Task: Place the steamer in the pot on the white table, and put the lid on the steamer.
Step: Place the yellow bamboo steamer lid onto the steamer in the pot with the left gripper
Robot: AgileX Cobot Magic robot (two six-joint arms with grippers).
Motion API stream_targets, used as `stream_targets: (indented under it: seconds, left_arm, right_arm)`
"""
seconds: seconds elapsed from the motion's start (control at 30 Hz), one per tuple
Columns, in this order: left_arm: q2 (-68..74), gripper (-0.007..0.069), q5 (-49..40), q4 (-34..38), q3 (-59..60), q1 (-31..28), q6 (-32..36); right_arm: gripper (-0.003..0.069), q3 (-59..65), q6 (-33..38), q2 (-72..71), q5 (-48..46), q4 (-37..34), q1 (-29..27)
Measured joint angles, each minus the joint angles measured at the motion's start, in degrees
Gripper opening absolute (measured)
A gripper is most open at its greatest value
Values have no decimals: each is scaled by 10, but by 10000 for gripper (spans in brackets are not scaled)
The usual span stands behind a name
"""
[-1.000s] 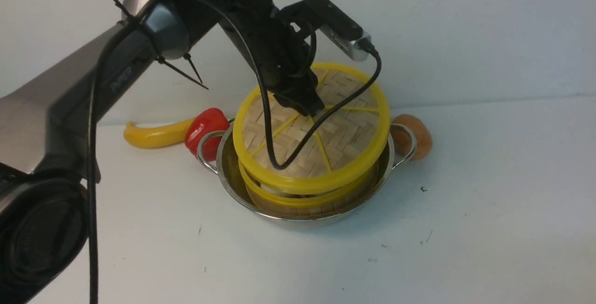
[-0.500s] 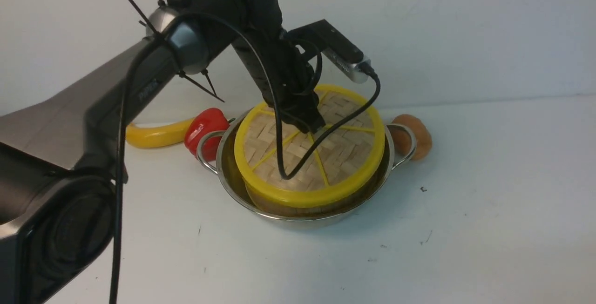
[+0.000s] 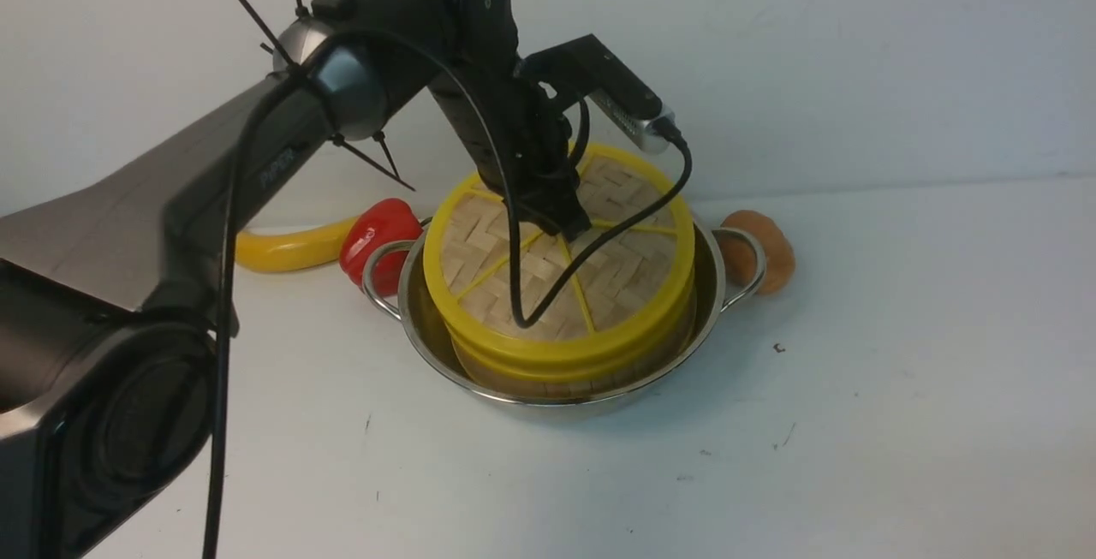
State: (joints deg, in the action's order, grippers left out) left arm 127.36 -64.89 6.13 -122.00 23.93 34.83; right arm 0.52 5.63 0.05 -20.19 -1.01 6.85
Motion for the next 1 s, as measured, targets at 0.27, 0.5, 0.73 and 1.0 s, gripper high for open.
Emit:
stream_targets:
  seconds: [0.27, 0.5, 0.73, 1.0]
  left_arm:
    - [0, 118, -1, -1, 0, 0, 0]
    - [-1, 118, 3, -2, 0, -5, 0]
    - [11, 118, 3, 20, 0, -12, 0]
    - [16, 118, 2, 35, 0, -10, 2]
  right_arm:
    - [249, 0, 0, 0, 0, 0, 0]
    - [249, 0, 0, 0, 0, 0, 0]
    - [249, 0, 0, 0, 0, 0, 0]
    - [249, 0, 0, 0, 0, 0, 0]
